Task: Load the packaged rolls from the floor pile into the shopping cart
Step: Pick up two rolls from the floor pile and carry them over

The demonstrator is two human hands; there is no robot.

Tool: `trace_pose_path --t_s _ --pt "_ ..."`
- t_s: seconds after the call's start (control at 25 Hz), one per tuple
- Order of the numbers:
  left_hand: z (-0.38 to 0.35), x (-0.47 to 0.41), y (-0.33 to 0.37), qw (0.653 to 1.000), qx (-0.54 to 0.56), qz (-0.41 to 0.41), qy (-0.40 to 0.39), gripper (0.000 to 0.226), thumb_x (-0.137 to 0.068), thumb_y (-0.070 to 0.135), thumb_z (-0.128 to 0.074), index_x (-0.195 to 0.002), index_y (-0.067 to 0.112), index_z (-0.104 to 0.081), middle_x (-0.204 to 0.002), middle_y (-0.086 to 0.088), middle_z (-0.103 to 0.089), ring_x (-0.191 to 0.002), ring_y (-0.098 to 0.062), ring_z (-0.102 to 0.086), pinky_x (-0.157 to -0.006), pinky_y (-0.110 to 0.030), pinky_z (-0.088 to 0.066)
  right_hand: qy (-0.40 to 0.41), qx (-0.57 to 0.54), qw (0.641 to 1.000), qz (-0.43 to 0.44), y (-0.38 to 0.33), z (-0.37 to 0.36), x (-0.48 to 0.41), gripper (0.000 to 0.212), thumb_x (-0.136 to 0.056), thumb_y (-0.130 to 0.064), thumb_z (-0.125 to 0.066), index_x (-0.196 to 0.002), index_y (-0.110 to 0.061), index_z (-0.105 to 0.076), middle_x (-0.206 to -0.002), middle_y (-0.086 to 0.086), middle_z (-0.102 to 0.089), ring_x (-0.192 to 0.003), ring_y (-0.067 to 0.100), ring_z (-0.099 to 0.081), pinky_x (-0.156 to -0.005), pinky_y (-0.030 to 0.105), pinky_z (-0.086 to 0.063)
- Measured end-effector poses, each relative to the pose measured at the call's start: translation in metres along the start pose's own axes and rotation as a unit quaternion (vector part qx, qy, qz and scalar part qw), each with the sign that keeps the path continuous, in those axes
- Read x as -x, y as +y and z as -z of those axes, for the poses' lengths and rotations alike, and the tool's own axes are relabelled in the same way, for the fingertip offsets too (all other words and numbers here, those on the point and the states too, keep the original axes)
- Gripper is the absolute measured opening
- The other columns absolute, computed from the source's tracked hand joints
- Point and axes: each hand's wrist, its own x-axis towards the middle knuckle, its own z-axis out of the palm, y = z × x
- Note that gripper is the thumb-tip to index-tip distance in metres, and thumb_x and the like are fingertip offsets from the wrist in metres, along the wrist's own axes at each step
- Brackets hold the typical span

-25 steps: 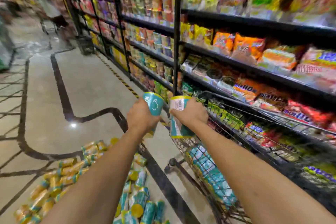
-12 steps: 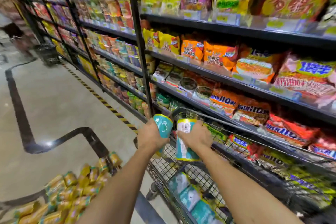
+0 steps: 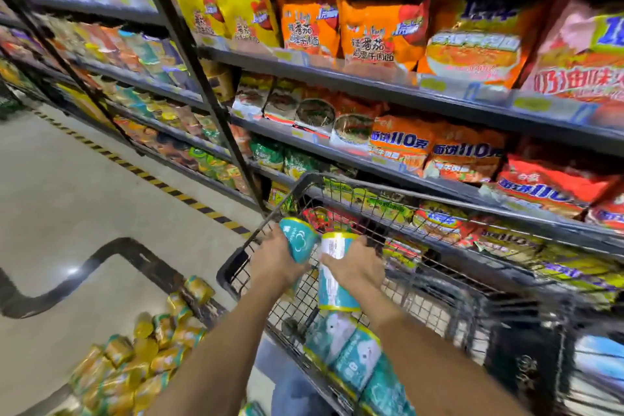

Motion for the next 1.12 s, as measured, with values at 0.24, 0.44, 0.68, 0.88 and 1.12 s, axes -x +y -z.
trace_pose_path --t_s 0.24,0.44,0.68,0.88,1.12 --pt "-0.08 -0.067 -0.035 0.995 -0.015 -0.033 -0.092 0.095 -0.072 0.056 -0.072 -0.139 0.007 -0.027 -0.121 -0.011 -0.059 -0.111 -0.029 -0.058 -0.088 -0.036 -0.046 -0.048 -0.019 0.99 -0.135 0.006 -0.09 -0.05 0.076 -0.079 -0.061 -0.063 -0.131 -0.01 -0.039 -0.124 0.007 -0.06 -0.115 0.027 -0.058 -0.086 0.033 -0.049" --pt "-0.137 -0.106 -0.074 0.981 -0.044 -0.026 -0.185 0.083 -0.073 0.055 -0.071 -0.134 0.008 -0.04 -0.121 -0.01 -0.06 -0.111 -0.028 -0.058 -0.086 -0.033 -0.047 -0.062 -0.044 0.967 -0.244 0.008 -0.165 -0.073 0.07 -0.077 -0.061 -0.064 -0.122 -0.01 -0.047 -0.117 0.009 -0.064 -0.111 0.028 -0.06 -0.085 0.032 -0.049" --pt "-0.172 -0.119 -0.104 0.973 0.057 0.007 -0.224 0.091 -0.058 0.05 -0.077 -0.132 0.015 -0.04 -0.117 -0.008 -0.06 -0.106 -0.032 -0.059 -0.085 -0.039 -0.05 -0.07 -0.114 0.929 -0.345 0.011 -0.227 -0.078 0.082 -0.064 -0.065 -0.07 -0.121 -0.013 -0.039 -0.112 0.008 -0.064 -0.108 0.03 -0.061 -0.078 0.032 -0.047" --pt "-0.176 -0.118 -0.106 0.978 0.011 -0.022 -0.209 0.084 -0.07 0.038 -0.075 -0.134 0.009 -0.031 -0.122 -0.01 -0.053 -0.11 -0.032 -0.057 -0.087 -0.037 -0.046 -0.039 -0.131 0.923 -0.361 0.01 -0.243 -0.074 0.073 -0.078 -0.055 -0.068 -0.126 -0.011 -0.035 -0.118 0.012 -0.061 -0.108 0.032 -0.06 -0.077 0.032 -0.044" --pt "-0.185 -0.123 -0.113 0.972 0.027 -0.017 -0.234 0.071 -0.067 0.039 -0.08 -0.115 0.012 -0.035 -0.112 -0.007 -0.047 -0.1 -0.029 -0.058 -0.074 -0.032 -0.043 -0.016 -0.143 0.908 -0.393 0.01 -0.251 -0.077 0.072 -0.076 -0.044 -0.074 -0.129 -0.012 -0.036 -0.119 0.011 -0.06 -0.107 0.031 -0.06 -0.078 0.033 -0.046"
